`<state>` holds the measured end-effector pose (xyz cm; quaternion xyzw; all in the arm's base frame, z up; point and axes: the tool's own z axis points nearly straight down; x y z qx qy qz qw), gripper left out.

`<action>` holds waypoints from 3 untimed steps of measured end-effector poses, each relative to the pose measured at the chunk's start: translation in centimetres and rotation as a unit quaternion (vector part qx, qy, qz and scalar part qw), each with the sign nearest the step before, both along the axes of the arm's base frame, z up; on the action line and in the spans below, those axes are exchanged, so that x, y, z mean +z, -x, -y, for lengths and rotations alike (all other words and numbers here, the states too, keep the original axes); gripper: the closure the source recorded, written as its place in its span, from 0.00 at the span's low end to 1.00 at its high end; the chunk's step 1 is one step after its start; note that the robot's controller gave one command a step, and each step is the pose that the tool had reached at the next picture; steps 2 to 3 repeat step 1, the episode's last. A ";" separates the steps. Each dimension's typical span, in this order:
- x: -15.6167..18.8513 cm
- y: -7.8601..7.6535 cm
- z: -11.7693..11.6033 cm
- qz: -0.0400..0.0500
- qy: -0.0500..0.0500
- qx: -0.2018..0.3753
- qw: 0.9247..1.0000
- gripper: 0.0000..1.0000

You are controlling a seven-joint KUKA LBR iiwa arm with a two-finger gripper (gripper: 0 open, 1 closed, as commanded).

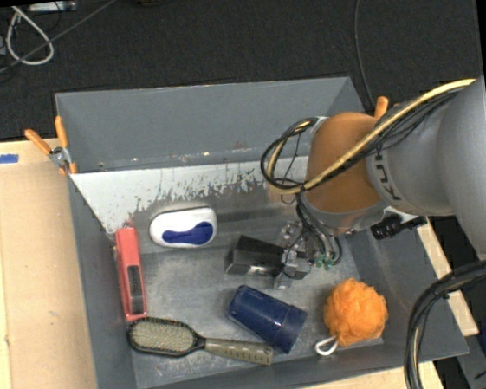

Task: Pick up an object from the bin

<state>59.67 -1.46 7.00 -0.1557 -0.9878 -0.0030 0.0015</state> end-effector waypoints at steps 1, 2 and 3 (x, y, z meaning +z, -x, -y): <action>0.0 0.0 0.0 0.000 0.000 0.000 1.000 1.00; 0.0 0.0 0.0 0.000 0.000 0.000 1.000 1.00; 0.0 0.0 0.0 0.000 0.000 0.000 1.000 1.00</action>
Offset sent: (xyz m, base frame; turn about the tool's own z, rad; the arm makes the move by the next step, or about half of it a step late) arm -0.0079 0.0034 0.0700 -0.0224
